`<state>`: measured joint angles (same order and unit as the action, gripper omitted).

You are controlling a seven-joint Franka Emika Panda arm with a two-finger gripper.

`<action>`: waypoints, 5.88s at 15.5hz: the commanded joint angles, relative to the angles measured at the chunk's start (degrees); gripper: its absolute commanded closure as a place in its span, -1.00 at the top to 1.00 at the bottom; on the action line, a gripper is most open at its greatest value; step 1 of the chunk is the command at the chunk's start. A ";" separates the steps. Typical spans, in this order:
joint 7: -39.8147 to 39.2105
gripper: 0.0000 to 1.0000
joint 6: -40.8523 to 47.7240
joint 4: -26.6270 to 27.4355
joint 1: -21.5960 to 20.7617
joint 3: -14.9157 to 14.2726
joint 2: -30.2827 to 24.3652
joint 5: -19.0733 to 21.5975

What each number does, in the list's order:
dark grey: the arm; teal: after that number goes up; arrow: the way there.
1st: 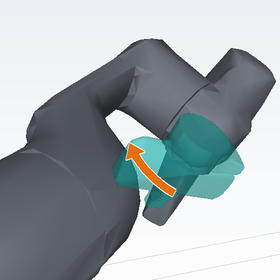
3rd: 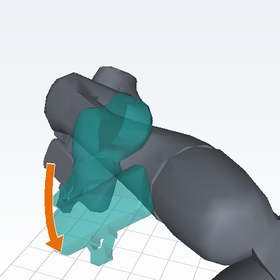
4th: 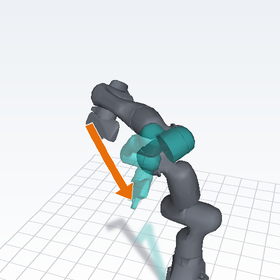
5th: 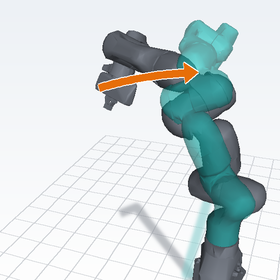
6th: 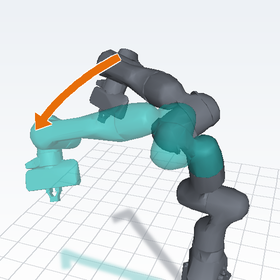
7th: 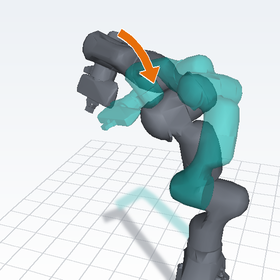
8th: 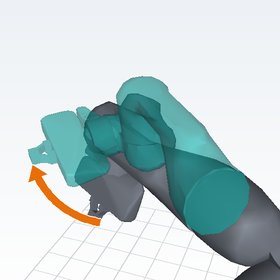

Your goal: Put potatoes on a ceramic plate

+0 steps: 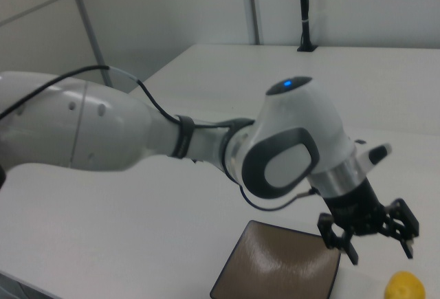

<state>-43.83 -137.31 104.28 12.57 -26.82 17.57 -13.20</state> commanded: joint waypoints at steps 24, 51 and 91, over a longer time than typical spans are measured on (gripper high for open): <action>-0.38 -0.08 -6.83 -7.60 4.13 2.48 16.79 -2.88; 4.00 -0.06 5.38 5.31 0.88 4.68 -3.94 3.36; 41.36 1.00 38.94 -2.68 -8.61 23.39 -18.36 18.30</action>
<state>-5.11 -103.09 103.40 6.74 -4.78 0.88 4.16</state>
